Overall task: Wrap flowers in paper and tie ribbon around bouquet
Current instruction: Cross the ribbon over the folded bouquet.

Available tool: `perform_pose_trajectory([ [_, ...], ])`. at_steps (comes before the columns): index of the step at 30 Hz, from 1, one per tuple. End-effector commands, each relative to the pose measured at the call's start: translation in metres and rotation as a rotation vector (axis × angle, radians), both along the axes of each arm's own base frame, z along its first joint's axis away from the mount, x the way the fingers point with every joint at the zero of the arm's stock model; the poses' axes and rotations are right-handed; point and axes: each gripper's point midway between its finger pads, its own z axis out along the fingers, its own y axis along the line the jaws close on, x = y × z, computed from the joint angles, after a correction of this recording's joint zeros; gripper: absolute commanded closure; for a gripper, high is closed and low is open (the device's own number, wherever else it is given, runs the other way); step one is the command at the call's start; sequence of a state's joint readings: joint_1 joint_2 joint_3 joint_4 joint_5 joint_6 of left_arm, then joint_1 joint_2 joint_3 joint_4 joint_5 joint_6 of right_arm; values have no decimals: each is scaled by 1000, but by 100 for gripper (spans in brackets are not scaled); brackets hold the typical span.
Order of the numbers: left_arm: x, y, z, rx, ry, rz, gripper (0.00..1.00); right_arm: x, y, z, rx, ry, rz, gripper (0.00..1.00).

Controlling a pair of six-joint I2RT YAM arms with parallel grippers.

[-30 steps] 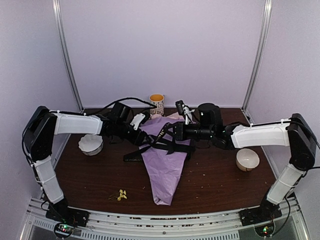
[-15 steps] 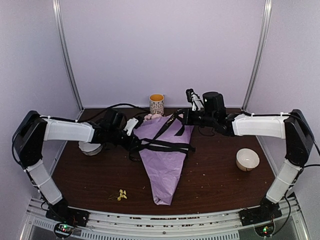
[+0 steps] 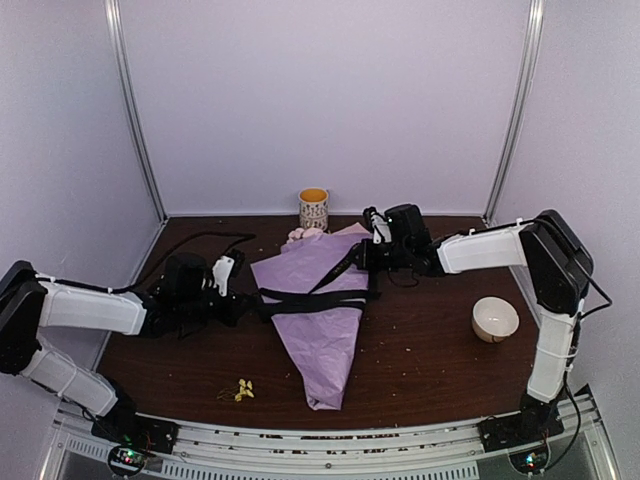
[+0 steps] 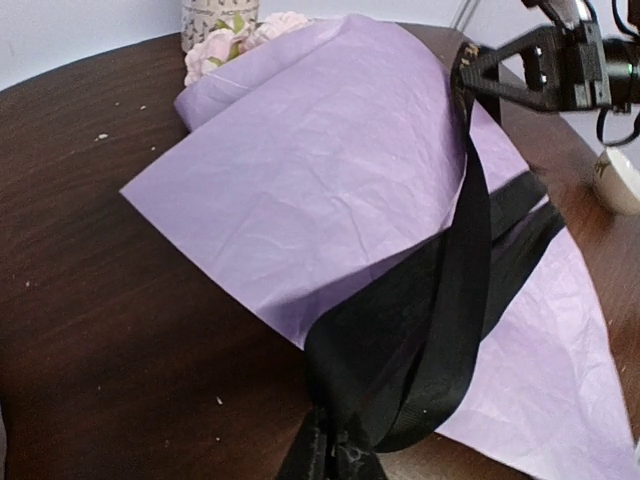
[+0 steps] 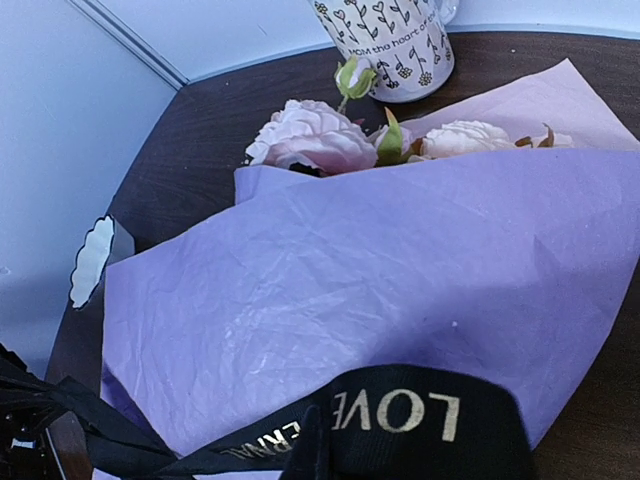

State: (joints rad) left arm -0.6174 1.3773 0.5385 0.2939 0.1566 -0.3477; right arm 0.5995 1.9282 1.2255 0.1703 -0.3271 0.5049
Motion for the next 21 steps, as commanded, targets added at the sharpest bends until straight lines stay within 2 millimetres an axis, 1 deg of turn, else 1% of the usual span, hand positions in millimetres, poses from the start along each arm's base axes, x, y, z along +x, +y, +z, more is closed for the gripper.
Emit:
perform_pose_trajectory([
  [1,4,5,20,-38,-32,58,85,10,0,5,10,-3,-19,100],
  [3,1,6,18,-29,-15,57,73,7,2,2,13,12,-8,100],
  [5,3,10,21,7,-19,66,58,3,1,0,9,25,-3,100],
  [7,9,10,32,69,-34,60,48,-1,0,1,7,23,3,100],
  [8,11,9,35,107,-37,40,45,-2,0,1,5,21,5,100],
  [9,15,4,44,142,-49,10,43,-2,0,2,3,19,8,100],
  [10,18,-2,48,178,-63,-26,43,-2,0,2,-3,20,10,100],
  [11,21,-6,47,230,-74,-68,43,-2,0,3,-9,19,14,100],
  [12,25,-11,47,262,-71,-89,45,-3,0,2,-12,23,16,100],
  [13,29,-15,43,305,-63,-124,48,-3,0,3,-13,23,18,100],
  [15,30,-27,38,345,-40,-208,52,-6,0,5,-6,22,21,100],
  [18,23,-47,28,403,-13,-374,52,-9,0,4,-4,30,26,100],
  [21,8,-65,15,520,-38,-569,47,-12,0,2,-6,39,31,100],
])
